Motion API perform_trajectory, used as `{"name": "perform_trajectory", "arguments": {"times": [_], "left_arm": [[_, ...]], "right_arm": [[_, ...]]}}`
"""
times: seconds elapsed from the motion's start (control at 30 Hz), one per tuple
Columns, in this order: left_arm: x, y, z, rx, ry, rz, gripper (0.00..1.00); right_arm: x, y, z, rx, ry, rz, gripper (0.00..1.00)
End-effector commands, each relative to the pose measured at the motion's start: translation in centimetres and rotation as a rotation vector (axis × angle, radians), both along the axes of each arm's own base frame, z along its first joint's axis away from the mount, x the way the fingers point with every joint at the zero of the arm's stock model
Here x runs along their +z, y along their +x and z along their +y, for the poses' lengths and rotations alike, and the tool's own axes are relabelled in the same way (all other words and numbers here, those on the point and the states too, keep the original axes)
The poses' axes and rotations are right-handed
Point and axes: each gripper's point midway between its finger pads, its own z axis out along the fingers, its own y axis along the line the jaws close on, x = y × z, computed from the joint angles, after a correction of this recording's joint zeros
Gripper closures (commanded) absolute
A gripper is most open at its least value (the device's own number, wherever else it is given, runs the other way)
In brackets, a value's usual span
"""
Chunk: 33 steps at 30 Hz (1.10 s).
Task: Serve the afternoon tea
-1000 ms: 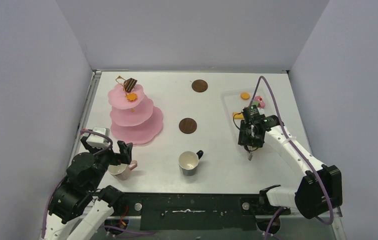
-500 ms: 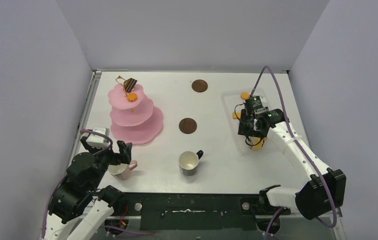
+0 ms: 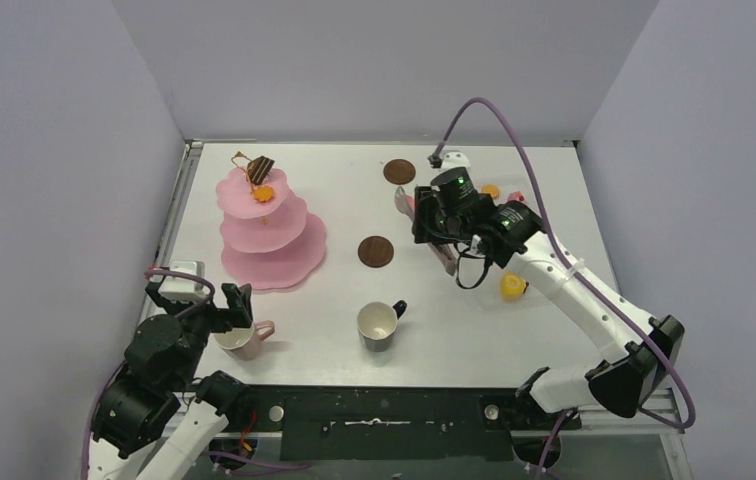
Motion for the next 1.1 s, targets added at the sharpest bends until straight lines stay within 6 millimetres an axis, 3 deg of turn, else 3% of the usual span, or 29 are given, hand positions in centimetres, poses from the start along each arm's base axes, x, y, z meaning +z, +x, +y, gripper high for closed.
{"name": "perform_trajectory", "arguments": {"times": [0.0,0.27,0.43,0.57,0.73,1.07], "left_arm": [[2.4,-0.7,1.6,0.057,-0.006,-0.078,0.07],[3.2,-2.2,3.4,0.106,-0.018,-0.136,0.07],[3.9,-3.1,4.2,0.123,-0.03,-0.167,0.08],[3.6,-3.5,4.6,0.136,-0.037,-0.186,0.09],[3.6,-3.6,4.6,0.131,-0.051,-0.21,0.09],[3.4,-3.5,4.3,0.117,-0.044,-0.205,0.1]], "right_arm": [[4.9,1.6,6.7,0.095,0.13,-0.157,0.57],[8.9,-0.5,17.0,0.3,0.208,-0.278,0.57],[9.6,-2.1,22.7,0.423,0.201,-0.321,0.57],[9.5,-2.2,26.1,0.471,0.165,-0.359,0.57],[9.1,-1.8,28.7,0.48,0.141,-0.383,0.57],[7.0,-0.3,30.3,0.456,0.097,-0.398,0.57]]}}
